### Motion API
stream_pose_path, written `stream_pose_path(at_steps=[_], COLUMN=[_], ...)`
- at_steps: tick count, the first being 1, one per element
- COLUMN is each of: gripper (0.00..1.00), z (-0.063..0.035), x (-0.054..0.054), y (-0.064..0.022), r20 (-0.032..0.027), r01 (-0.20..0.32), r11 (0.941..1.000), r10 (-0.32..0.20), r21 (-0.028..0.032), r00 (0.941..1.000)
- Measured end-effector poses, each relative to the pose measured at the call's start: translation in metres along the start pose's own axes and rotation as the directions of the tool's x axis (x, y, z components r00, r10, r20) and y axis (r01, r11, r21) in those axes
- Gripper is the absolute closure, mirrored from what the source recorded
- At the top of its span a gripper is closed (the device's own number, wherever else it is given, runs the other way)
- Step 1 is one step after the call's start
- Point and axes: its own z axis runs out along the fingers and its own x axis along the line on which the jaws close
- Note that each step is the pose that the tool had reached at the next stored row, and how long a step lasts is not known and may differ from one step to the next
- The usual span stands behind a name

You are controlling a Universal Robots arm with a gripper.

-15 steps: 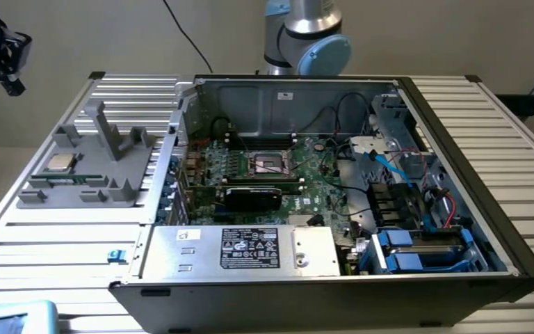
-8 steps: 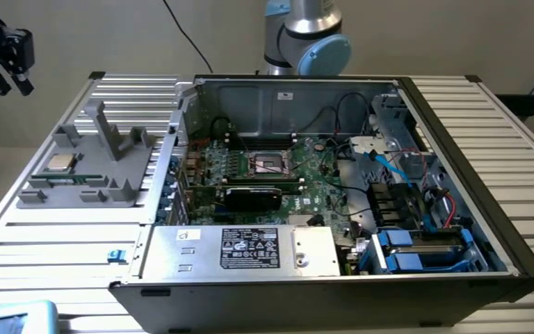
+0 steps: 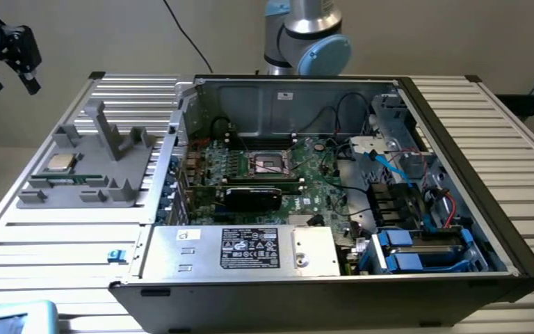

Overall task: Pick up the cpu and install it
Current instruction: 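Pick up the cpu and move it towards the insertion slot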

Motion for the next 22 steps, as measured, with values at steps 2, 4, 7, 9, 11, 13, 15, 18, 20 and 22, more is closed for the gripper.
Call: stream_pose_path(at_steps=[2, 4, 7, 9, 11, 13, 15, 18, 20, 22], gripper=[0.34, 0.34, 0.34, 0.34, 0.34, 0.34, 0.34, 0.34, 0.34, 0.34], z=[0.0036, 0.0074, 0.0127, 0.0164, 0.02, 0.0236, 0.0269, 0.0323, 0.036, 0.0395], x=[0.0, 0.0, 0.0, 0.0, 0.0, 0.0, 0.0, 0.0, 0.0, 0.0], y=[-0.0001, -0.0001, -0.0002, -0.0002, -0.0002, -0.0003, -0.0002, -0.0004, -0.0004, -0.0005], r20=[-0.0001, 0.0, 0.0, 0.0, 0.0, -0.0008, -0.0048, -0.0082, -0.0082, -0.0083], r01=[0.0, 0.0, 0.0, 0.0, 0.0, 0.0, 0.0, 0.001, 0.001, 0.004], r11=[1.0, 1.0, 1.0, 1.0, 1.0, 1.0, 1.0, 1.0, 1.0, 1.0], r10=[0.0, 0.0, 0.0, 0.0, 0.0, 0.0, 0.0, -0.001, -0.001, -0.004], r21=[0.0, 0.0, 0.0, 0.0, 0.0, 0.0, 0.0002, 0.0002, -0.0007, -0.001], r00=[1.0, 1.0, 1.0, 1.0, 1.0, 1.0, 1.0, 1.0, 1.0, 1.0])
